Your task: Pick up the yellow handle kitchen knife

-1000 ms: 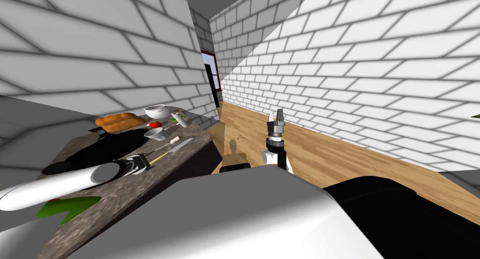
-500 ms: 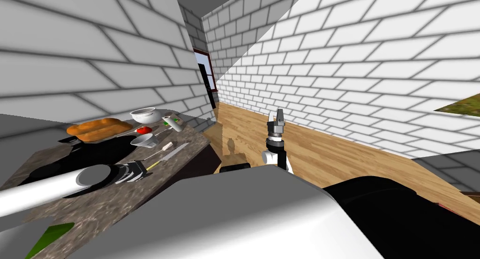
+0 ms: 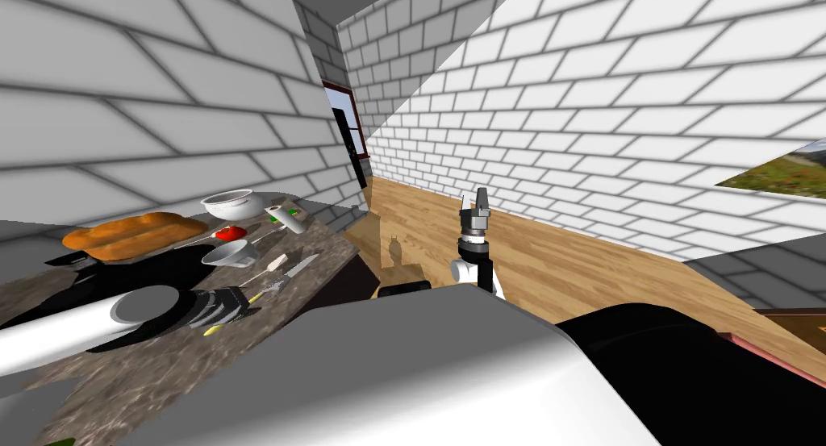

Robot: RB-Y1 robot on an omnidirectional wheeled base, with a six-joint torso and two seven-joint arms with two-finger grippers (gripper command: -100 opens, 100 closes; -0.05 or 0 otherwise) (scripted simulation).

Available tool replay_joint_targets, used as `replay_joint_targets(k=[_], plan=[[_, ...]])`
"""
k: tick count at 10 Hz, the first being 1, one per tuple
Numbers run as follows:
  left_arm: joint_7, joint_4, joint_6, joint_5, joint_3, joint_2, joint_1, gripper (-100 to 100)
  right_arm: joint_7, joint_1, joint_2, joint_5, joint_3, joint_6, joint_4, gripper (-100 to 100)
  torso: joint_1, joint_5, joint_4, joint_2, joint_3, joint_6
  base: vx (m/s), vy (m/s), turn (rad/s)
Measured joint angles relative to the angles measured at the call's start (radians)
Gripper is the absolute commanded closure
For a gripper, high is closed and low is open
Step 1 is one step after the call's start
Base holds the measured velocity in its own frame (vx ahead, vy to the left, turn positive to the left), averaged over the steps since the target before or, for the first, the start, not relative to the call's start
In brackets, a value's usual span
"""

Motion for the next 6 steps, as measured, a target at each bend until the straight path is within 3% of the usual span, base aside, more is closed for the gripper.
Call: replay_joint_targets(k=[6], plan=[[0.05,0.049,0.15,0.073,0.02,0.015,0.005,-100,0.0,0.0,0.0,0.0,0.0,0.0,0.0,0,0.001,0.0,0.0,-0.001,0.0,0.0,0.06,0.029,-0.085]])
